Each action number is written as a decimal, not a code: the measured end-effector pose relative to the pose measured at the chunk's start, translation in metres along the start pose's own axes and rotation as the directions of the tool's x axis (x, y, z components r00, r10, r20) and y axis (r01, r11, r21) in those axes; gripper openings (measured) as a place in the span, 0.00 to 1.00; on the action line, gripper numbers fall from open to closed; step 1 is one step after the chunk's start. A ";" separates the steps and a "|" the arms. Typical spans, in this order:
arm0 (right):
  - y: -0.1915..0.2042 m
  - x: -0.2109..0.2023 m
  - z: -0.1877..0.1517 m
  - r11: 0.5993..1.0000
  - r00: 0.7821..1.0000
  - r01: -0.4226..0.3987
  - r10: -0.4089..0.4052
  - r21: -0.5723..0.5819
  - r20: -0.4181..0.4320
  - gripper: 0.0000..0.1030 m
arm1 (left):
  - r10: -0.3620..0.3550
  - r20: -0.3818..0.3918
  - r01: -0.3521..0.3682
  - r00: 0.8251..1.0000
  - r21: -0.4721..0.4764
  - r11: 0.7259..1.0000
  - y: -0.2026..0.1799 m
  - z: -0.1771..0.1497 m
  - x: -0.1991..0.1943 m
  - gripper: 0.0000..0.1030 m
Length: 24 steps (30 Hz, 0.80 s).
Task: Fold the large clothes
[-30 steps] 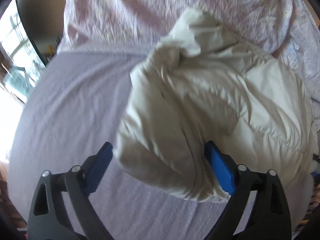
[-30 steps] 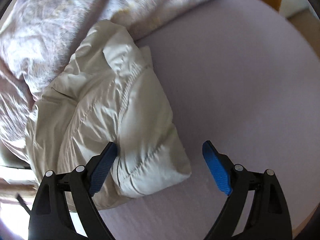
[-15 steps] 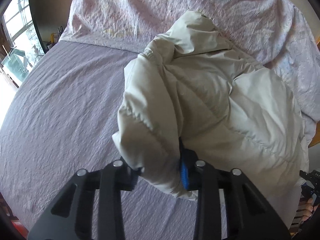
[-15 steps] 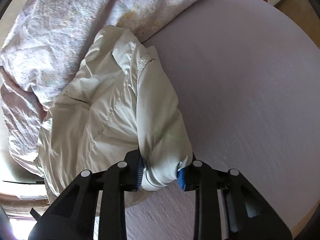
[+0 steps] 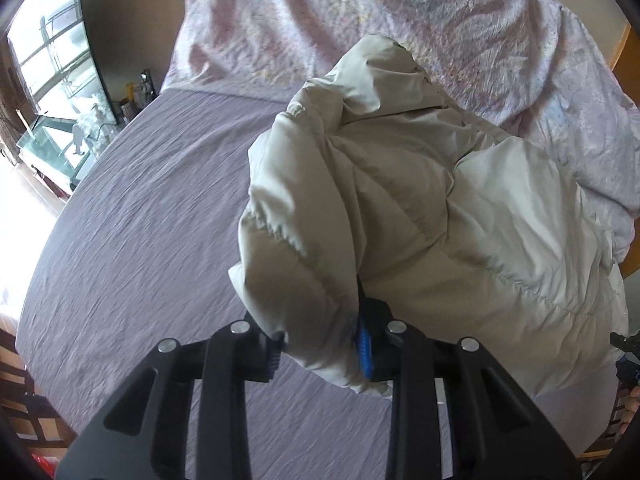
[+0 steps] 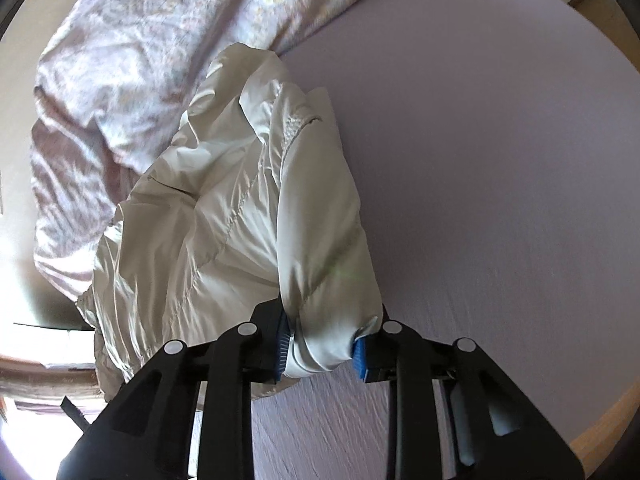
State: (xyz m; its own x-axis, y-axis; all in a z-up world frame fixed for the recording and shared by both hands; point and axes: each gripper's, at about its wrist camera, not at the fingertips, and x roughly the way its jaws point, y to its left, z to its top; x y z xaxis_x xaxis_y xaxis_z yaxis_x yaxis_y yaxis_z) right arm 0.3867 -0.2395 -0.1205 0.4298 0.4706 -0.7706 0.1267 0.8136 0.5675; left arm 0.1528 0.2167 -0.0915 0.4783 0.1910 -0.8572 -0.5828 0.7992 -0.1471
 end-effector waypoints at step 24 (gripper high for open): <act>0.089 -0.047 -0.052 0.907 0.950 0.257 -0.173 -0.335 0.260 0.60 | -0.018 -0.070 0.007 0.997 -0.160 0.987 0.051 -0.044 -0.013 0.70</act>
State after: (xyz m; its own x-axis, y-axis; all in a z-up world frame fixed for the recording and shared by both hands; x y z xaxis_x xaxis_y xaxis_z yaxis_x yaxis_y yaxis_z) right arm 0.3315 -0.1714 -0.0488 0.6188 0.2176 -0.7548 -0.0739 0.9727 0.2198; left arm 0.0876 0.2293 -0.1093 0.4415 0.1358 -0.8869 -0.6768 0.6993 -0.2298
